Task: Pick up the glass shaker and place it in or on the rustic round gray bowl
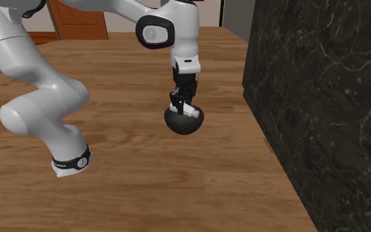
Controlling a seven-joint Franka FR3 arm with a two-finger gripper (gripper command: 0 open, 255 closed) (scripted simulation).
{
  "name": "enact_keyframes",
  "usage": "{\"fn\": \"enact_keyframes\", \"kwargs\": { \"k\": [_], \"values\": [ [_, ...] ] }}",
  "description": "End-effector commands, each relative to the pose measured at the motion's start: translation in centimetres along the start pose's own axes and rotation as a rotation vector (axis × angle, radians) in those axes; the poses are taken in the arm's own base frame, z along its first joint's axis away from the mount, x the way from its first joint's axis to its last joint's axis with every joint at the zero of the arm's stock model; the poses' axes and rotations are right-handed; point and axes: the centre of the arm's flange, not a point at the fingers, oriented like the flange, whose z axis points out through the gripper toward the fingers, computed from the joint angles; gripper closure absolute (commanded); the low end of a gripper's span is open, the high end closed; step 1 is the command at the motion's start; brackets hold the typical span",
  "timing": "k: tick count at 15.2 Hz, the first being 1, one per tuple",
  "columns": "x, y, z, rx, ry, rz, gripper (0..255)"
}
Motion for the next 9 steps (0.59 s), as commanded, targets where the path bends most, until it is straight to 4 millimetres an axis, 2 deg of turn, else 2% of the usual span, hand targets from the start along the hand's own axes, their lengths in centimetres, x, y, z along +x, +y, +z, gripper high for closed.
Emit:
{"fn": "enact_keyframes", "kwargs": {
  "k": [1,9],
  "values": [
    [-1.8,-2.1,0.1,0.000,0.000,0.001,255],
    [-7.9,-10.7,0.4,0.000,0.000,0.001,255]
  ]
}}
